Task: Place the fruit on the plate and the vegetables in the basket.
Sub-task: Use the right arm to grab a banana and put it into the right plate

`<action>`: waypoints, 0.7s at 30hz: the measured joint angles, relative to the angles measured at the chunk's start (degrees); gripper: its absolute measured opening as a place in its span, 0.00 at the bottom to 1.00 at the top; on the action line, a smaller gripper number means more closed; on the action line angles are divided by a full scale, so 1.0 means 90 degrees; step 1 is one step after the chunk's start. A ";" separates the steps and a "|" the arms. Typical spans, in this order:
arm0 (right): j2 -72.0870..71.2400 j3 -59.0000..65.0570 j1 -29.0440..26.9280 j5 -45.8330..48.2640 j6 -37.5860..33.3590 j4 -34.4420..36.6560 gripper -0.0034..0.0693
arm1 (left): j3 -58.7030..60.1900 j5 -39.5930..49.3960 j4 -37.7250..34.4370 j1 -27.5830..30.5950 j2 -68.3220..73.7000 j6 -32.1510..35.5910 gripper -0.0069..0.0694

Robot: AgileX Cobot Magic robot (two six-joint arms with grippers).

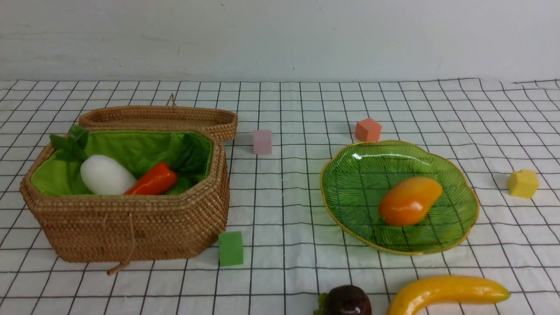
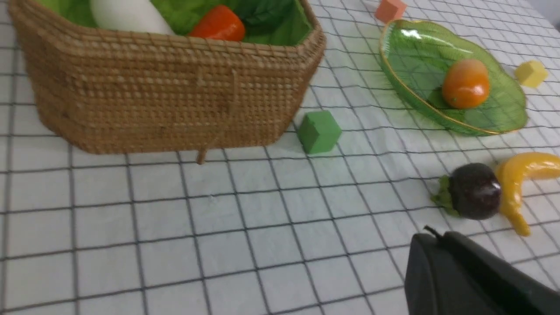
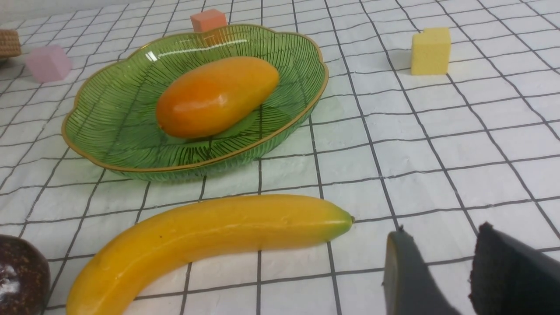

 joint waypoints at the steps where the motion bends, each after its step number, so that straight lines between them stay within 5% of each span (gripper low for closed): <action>1: 0.0000 0.0000 0.0000 0.0000 0.0000 0.0000 0.38 | 0.0006 -0.0023 0.0000 0.0000 0.0000 0.0000 0.07; 11: 0.0000 0.0000 0.0000 0.0000 0.0000 0.0000 0.38 | 0.1878 -0.2242 0.2205 0.0207 -0.0666 -0.1016 0.07; 21: 0.0000 0.0000 0.0000 0.0000 0.0000 0.0000 0.38 | 0.3824 -0.3200 0.1487 0.0843 -0.0829 -0.0346 0.08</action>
